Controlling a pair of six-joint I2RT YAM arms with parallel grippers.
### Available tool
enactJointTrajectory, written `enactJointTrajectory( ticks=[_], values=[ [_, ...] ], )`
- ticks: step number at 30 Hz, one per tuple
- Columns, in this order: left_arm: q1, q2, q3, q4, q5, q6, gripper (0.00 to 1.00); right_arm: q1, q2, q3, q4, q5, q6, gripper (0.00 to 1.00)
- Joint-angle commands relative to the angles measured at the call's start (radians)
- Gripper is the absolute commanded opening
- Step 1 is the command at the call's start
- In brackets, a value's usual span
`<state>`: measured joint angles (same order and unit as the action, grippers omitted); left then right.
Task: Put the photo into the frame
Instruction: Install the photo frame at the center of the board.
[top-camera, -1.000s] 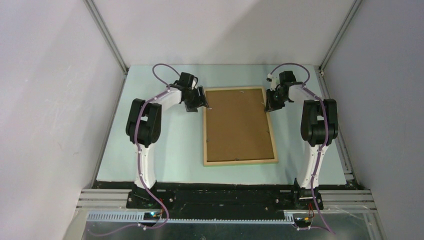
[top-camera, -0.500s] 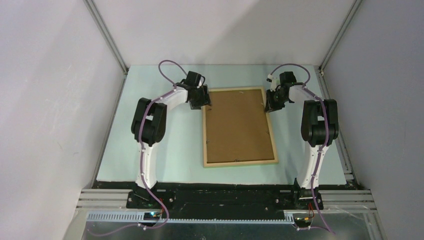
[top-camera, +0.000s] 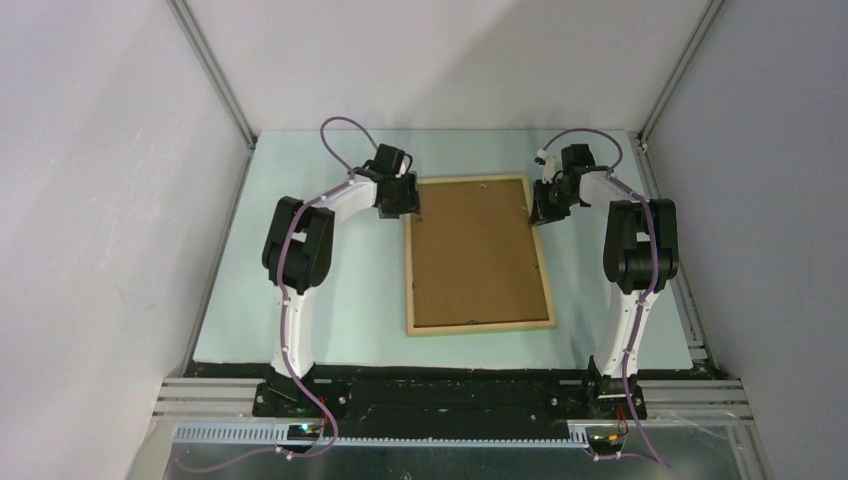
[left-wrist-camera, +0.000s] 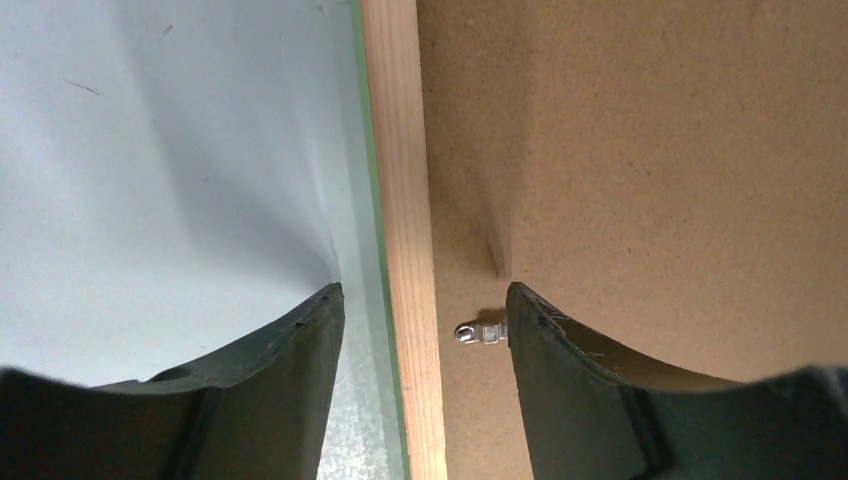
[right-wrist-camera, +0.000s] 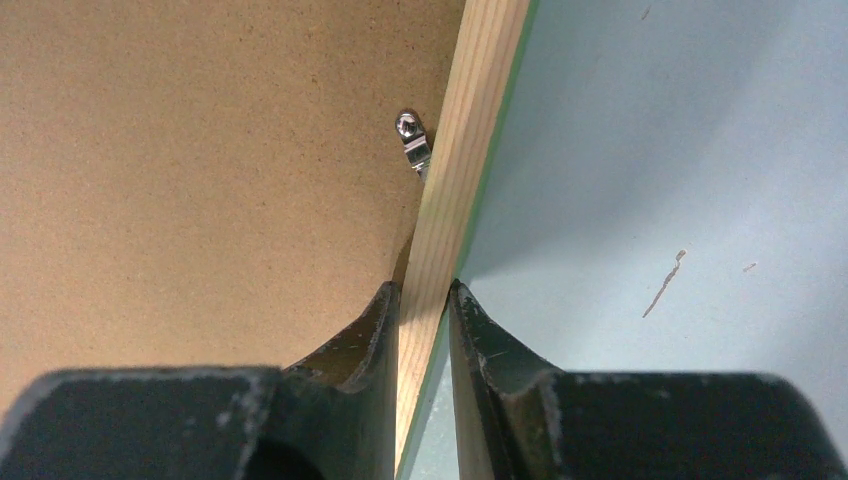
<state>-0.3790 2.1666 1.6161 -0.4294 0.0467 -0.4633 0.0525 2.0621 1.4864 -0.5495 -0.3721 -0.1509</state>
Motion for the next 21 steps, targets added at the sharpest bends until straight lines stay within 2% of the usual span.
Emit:
enactJointTrajectory(
  ticks=[1,11,21],
  values=[
    [-0.008,-0.056,-0.043,-0.025,-0.036,0.057,0.68,-0.005,-0.042,-0.014,-0.052,-0.042,-0.008,0.0],
    [-0.008,-0.156,-0.074,-0.014,-0.018,0.117,0.73,-0.008,-0.045,-0.017,-0.052,-0.05,-0.005,0.0],
    [-0.033,-0.131,-0.085,-0.017,-0.001,0.176,0.75,-0.01,-0.041,-0.016,-0.054,-0.055,-0.003,0.0]
  ],
)
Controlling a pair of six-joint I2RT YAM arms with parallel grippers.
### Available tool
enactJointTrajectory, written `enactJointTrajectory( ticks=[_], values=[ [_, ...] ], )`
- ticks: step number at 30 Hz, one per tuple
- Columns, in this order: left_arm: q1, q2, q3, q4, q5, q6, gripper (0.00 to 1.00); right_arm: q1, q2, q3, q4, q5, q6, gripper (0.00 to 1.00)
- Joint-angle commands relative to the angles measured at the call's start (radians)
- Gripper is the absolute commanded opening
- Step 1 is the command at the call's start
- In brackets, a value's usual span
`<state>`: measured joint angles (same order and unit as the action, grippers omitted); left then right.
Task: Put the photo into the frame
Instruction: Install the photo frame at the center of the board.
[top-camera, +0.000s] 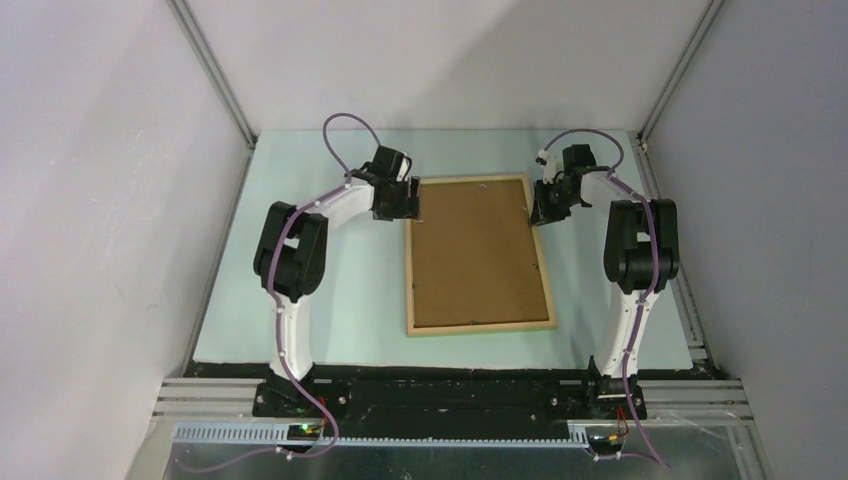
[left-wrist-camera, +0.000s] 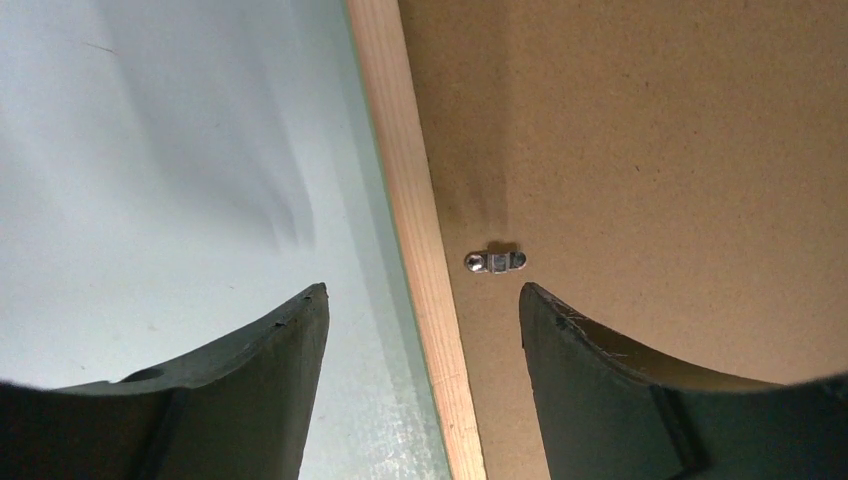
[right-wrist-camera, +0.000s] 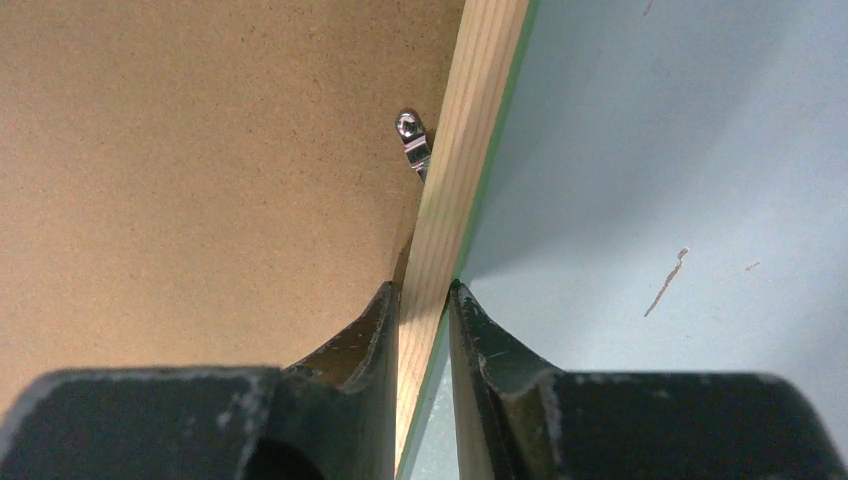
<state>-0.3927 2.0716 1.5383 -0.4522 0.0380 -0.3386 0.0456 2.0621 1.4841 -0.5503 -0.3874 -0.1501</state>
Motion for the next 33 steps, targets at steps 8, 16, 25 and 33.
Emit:
enactJointTrajectory(
  ticks=[8,16,25,33],
  values=[
    [-0.044,-0.007,-0.01,0.007,-0.034,0.097,0.74,-0.002,-0.038,-0.013,-0.05,-0.047,-0.003,0.0],
    [-0.049,0.014,0.012,0.006,-0.085,0.116,0.71,-0.002,-0.035,-0.013,-0.05,-0.054,-0.003,0.0],
    [-0.052,0.044,0.05,0.003,-0.1,0.123,0.67,-0.002,-0.033,-0.014,-0.052,-0.058,-0.003,0.0],
    [-0.054,0.071,0.082,0.003,-0.092,0.108,0.64,-0.003,-0.03,-0.014,-0.05,-0.059,-0.004,0.0]
  ],
)
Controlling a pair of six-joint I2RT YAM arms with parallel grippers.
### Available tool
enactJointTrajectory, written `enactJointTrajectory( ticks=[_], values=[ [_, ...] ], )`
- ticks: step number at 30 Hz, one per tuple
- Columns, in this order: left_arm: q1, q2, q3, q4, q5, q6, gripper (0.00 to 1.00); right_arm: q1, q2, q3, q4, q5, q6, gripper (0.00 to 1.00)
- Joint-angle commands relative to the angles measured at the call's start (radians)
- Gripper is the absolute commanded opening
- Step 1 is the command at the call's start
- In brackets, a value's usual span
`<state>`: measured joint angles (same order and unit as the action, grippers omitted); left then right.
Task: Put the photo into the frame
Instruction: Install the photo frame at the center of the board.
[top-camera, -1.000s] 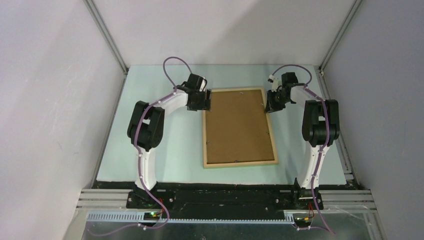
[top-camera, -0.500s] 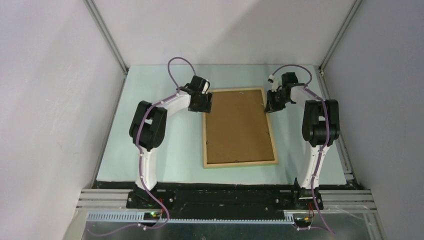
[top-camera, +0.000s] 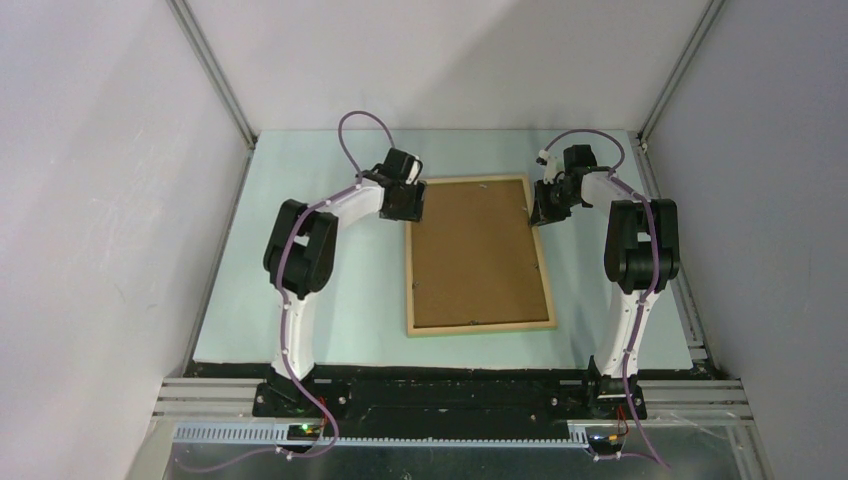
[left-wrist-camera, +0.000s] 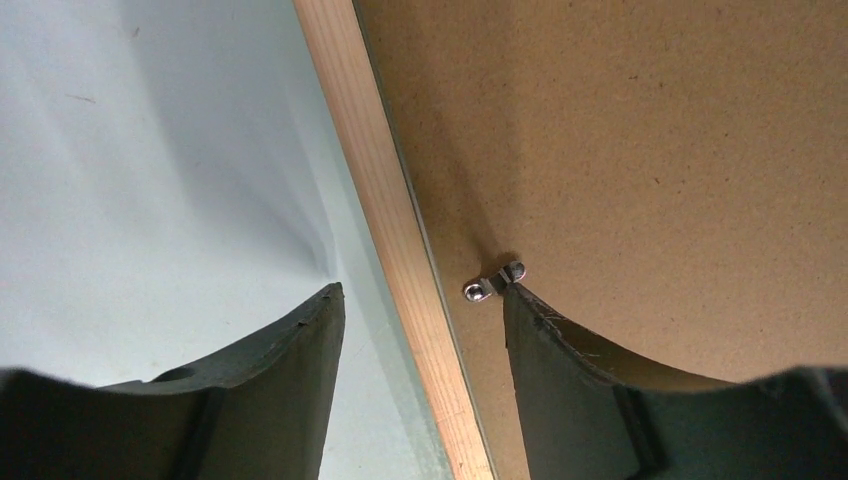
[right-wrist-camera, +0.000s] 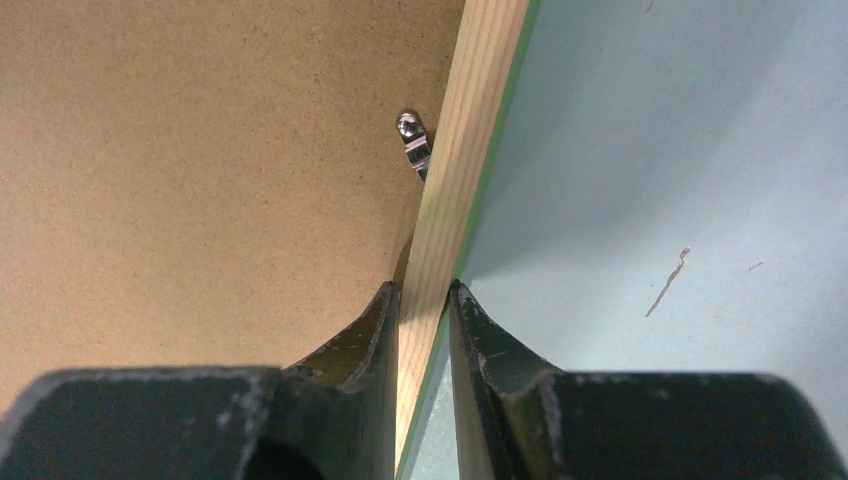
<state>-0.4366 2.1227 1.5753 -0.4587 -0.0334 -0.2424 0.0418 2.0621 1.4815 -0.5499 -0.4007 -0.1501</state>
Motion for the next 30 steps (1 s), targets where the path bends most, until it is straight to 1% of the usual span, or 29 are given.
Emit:
enactJointTrajectory(
  ticks=[1,5,11,15,16,19,27,30],
  values=[
    [-0.01,0.025,0.051,0.009,-0.022,0.01,0.64,0.002,-0.03,-0.011,-0.051,-0.046,-0.004,0.0],
    [-0.01,0.041,0.065,0.008,-0.018,-0.001,0.61,0.001,-0.028,-0.01,-0.051,-0.045,-0.003,0.0],
    [-0.007,0.035,0.051,0.006,-0.008,-0.015,0.52,0.0,-0.028,-0.011,-0.053,-0.045,-0.006,0.0],
    [-0.004,0.021,0.031,0.006,0.009,-0.025,0.45,-0.001,-0.025,-0.012,-0.051,-0.047,-0.005,0.0],
    [-0.004,0.019,0.027,0.006,0.012,-0.028,0.41,-0.001,-0.025,-0.012,-0.052,-0.046,-0.005,0.0],
    [-0.002,0.018,0.026,0.006,0.025,-0.036,0.35,-0.001,-0.027,-0.011,-0.051,-0.048,-0.004,0.0],
    [0.004,0.031,0.046,0.003,0.026,-0.047,0.29,-0.002,-0.027,-0.016,-0.052,-0.051,-0.003,0.0],
    [0.005,0.034,0.046,0.001,0.054,-0.052,0.27,-0.002,-0.026,-0.015,-0.051,-0.05,-0.003,0.0]
  ],
)
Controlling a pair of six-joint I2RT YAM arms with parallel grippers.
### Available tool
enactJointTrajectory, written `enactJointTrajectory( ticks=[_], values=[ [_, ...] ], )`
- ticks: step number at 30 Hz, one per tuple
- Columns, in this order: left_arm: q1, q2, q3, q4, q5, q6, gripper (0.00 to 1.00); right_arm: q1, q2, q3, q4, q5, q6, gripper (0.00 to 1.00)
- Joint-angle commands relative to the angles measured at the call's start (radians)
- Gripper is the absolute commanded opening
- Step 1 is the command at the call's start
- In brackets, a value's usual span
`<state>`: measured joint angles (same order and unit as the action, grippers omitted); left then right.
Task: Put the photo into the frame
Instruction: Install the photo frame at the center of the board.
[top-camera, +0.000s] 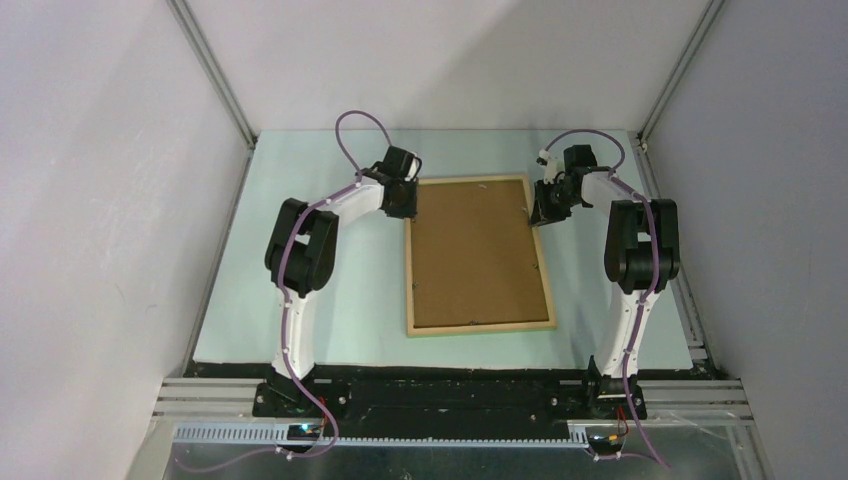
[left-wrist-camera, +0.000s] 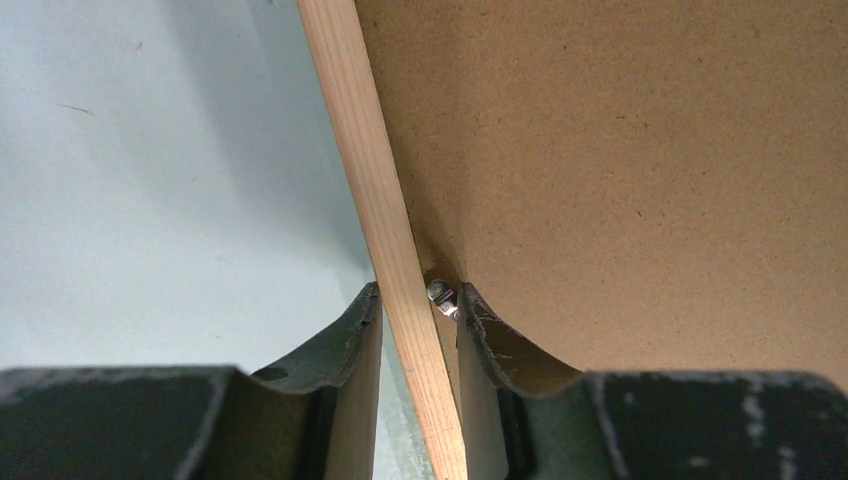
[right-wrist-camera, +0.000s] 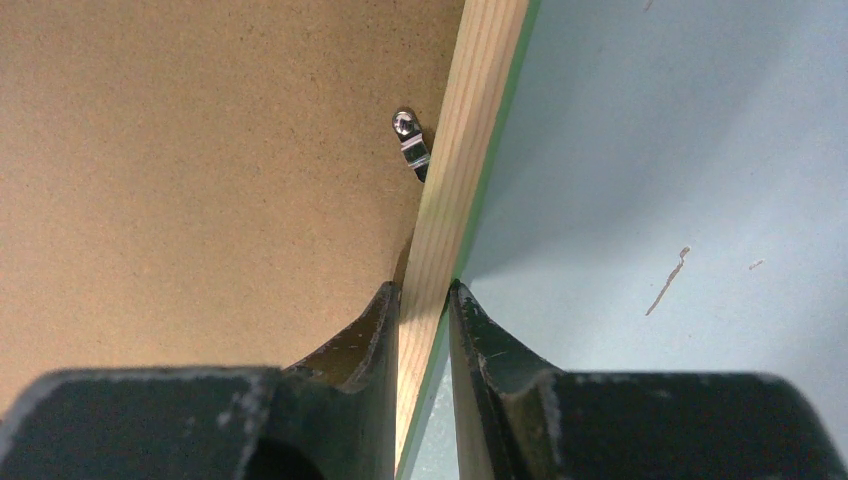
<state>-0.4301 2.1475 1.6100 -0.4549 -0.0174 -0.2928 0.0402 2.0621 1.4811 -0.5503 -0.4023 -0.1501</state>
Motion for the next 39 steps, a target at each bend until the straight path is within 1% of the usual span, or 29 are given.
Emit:
enactJointTrajectory(
  ticks=[1,5,8,10,12,14,17,25,27,31,39],
  values=[
    [-0.001,0.01,0.008,-0.003,0.038,-0.002,0.26,0.0,-0.026,-0.015,-0.051,-0.049,-0.003,0.0],
    [0.006,0.015,0.008,-0.003,0.03,0.0,0.23,-0.001,-0.024,-0.015,-0.05,-0.051,-0.003,0.0],
    [0.017,0.018,0.008,-0.004,0.041,-0.011,0.25,-0.001,-0.024,-0.016,-0.051,-0.049,-0.004,0.0],
    [0.022,0.016,0.007,-0.002,0.04,-0.014,0.32,-0.003,-0.025,-0.016,-0.051,-0.05,-0.005,0.0],
    [0.026,0.012,0.006,-0.003,0.037,-0.014,0.41,-0.003,-0.025,-0.017,-0.051,-0.05,-0.005,0.0],
    [0.029,0.009,0.004,-0.004,0.035,-0.013,0.45,-0.004,-0.025,-0.016,-0.051,-0.051,-0.004,0.0],
    [0.03,0.011,0.006,-0.005,0.03,-0.01,0.49,-0.005,-0.025,-0.017,-0.052,-0.052,-0.004,0.0],
    [0.042,0.013,0.01,-0.005,0.04,-0.022,0.5,-0.007,-0.024,-0.018,-0.054,-0.053,-0.003,0.0],
    [0.047,0.008,0.01,-0.007,0.052,-0.025,0.51,-0.006,-0.022,-0.018,-0.053,-0.054,-0.003,0.0],
    [0.059,0.0,0.011,-0.007,0.083,-0.046,0.58,-0.006,-0.023,-0.018,-0.053,-0.056,-0.003,0.0],
    [0.09,-0.017,0.012,-0.007,0.126,-0.072,0.59,-0.006,-0.021,-0.019,-0.054,-0.055,-0.003,0.0]
  ],
)
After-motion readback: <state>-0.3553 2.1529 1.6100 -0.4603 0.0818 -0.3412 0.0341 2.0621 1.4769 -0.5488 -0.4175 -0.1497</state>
